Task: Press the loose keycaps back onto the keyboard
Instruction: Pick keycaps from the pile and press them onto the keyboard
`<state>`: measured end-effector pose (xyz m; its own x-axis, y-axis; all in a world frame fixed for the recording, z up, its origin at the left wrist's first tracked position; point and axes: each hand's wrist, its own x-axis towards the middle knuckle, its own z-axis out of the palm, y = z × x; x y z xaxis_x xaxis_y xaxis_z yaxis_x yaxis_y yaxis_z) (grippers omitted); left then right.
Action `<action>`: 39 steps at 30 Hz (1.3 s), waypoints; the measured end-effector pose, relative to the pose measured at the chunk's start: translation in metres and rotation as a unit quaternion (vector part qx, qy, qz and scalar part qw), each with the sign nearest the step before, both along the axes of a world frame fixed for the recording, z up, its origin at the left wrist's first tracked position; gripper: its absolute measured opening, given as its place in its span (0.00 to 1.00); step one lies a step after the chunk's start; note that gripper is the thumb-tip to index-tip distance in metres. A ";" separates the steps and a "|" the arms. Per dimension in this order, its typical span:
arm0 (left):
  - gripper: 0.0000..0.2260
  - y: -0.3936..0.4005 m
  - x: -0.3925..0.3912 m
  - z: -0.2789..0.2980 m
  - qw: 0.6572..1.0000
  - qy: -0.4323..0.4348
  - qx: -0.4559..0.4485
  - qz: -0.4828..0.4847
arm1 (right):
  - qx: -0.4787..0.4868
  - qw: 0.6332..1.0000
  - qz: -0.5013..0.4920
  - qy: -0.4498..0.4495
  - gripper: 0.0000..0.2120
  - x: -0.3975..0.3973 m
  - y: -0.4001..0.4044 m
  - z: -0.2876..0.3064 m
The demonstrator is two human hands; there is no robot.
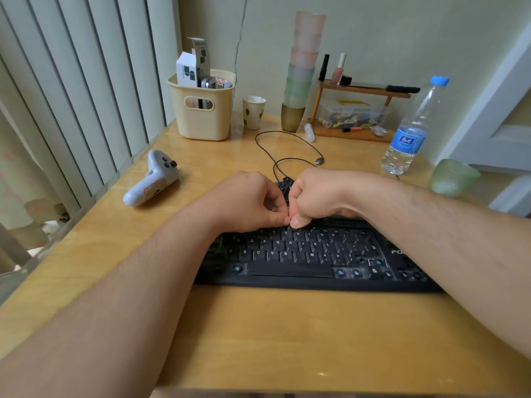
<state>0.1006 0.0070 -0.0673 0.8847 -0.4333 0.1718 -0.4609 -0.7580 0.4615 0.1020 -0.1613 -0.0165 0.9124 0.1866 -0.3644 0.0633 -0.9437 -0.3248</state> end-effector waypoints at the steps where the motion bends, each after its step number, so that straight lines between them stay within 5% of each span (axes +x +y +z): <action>1: 0.04 0.000 0.000 0.000 1.000 0.001 -0.003 0.003 | -0.002 1.000 -0.002 0.002 0.03 0.001 0.000 0.000; 12: 0.05 0.000 0.001 0.000 1.000 0.004 -0.002 0.019 | -0.157 0.984 0.082 0.012 0.13 0.003 0.015 0.004; 15: 0.04 0.001 0.000 0.000 1.000 0.010 -0.001 0.024 | -0.017 0.999 0.034 0.029 0.02 0.010 -0.004 0.004; 19: 0.06 0.001 0.000 0.001 0.999 0.009 -0.006 0.035 | 0.153 0.988 -0.010 0.017 0.05 0.017 -0.030 -0.007; 25: 0.09 -0.007 -0.001 -0.001 1.000 0.000 0.023 0.019 | 0.261 0.944 -0.089 -0.181 0.04 0.027 -0.061 -0.015; 28: 0.07 -0.010 -0.001 -0.002 1.000 -0.008 0.004 0.010 | 0.303 0.922 -0.130 -0.201 0.04 0.033 -0.081 -0.020; 39: 0.13 -0.021 -0.010 0.007 0.999 -0.008 -0.034 0.015 | 0.093 0.976 -0.054 -0.190 0.14 0.030 -0.099 -0.047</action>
